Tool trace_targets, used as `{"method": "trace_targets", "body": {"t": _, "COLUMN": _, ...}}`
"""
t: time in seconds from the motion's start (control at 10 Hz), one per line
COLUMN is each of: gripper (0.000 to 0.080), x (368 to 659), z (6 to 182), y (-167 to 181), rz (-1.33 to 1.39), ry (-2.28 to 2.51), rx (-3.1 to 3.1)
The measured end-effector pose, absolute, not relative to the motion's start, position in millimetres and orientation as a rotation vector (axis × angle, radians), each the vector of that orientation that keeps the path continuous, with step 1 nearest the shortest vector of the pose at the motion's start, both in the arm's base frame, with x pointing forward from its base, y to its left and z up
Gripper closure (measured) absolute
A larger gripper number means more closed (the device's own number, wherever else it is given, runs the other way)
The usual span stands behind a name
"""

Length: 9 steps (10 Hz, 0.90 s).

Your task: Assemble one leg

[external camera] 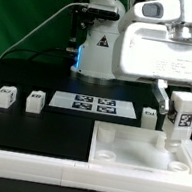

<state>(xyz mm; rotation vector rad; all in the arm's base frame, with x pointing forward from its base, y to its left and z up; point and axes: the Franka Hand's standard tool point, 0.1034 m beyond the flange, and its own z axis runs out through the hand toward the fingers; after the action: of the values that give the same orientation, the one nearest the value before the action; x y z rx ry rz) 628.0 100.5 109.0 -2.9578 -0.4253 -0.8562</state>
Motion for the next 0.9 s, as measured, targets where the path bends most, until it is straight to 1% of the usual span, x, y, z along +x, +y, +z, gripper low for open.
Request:
{"method": "trace_targets", "body": {"t": 0.2, "gripper": 0.0506, "x": 634.0, "z": 102.9, "y": 101.7, "rz": -0.857, "ry": -0.425, "rx": -2.956}}
{"method": "trace_targets", "body": {"t": 0.4, "gripper": 0.0506, "x": 631.5, "z": 96.8, "y": 105.5, "rz": -0.847, "ry": -0.432, "rx": -2.956}}
{"method": "trace_targets", "body": {"t": 0.6, "gripper": 0.0506, "x": 626.7, "z": 85.7, "y": 113.8, "rz": -0.836, "ry": -0.445, "rx": -2.952}}
{"method": "trace_targets", "body": {"t": 0.9, "gripper": 0.0506, "x": 624.4, "z": 80.6, "y": 116.2, "rz": -0.829, "ry": -0.452, "rx": -2.952}}
